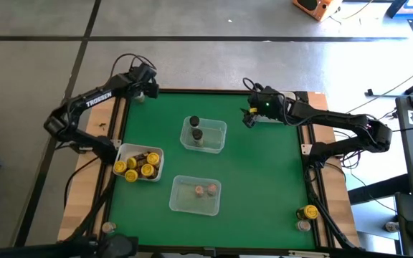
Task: Sort spices by type
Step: Put the golden spice bottle into the top white bin
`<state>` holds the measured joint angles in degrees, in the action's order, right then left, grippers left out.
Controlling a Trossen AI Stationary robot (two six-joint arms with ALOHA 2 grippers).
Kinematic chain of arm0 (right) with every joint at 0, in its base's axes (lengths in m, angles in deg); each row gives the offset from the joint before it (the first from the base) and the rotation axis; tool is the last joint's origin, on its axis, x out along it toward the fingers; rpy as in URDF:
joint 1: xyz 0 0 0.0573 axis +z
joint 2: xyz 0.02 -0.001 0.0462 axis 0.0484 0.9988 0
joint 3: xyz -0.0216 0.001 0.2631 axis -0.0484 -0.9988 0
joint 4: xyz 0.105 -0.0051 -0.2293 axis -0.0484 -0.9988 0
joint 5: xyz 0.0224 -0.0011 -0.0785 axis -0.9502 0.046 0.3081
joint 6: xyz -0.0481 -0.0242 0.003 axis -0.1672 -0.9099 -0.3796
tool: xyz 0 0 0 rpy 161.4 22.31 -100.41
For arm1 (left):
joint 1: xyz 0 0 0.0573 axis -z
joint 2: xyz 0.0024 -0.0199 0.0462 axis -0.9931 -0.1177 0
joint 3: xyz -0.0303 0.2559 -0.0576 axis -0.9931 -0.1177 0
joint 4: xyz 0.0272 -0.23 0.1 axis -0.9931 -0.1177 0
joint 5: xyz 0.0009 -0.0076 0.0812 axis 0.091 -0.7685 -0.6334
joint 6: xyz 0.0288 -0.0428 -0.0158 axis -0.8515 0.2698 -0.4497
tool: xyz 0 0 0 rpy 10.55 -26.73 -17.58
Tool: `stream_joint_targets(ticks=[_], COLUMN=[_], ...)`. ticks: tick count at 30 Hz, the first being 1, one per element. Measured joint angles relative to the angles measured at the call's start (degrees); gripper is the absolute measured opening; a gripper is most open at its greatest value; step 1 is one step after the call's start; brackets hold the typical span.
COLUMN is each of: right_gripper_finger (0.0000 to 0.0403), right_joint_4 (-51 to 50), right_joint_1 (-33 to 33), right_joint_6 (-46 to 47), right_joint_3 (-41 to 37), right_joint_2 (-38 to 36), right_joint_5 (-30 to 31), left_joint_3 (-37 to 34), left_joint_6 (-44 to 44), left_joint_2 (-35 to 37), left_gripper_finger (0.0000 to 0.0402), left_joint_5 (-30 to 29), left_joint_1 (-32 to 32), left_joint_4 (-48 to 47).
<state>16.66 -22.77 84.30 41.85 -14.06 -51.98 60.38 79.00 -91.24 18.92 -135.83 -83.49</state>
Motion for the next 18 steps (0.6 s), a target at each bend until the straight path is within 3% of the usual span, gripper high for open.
stream_joint_targets(ticks=[13, 18], right_gripper_finger=[0.0317, 0.0317], right_joint_4=[-0.56, -3.29], right_joint_1=[0.00, 0.00], right_joint_6=[-0.17, -1.27], right_joint_3=[0.00, 0.00], right_joint_2=[0.00, 0.00], right_joint_5=[-0.14, -0.16], left_joint_3=[-0.02, -0.02], left_joint_6=[-7.06, -6.39], left_joint_2=[-0.60, -0.84], left_gripper_finger=[0.0290, 0.0290], left_joint_5=[-0.07, 0.13], left_joint_1=[-1.46, -3.68], left_joint_4=[13.77, 11.29])
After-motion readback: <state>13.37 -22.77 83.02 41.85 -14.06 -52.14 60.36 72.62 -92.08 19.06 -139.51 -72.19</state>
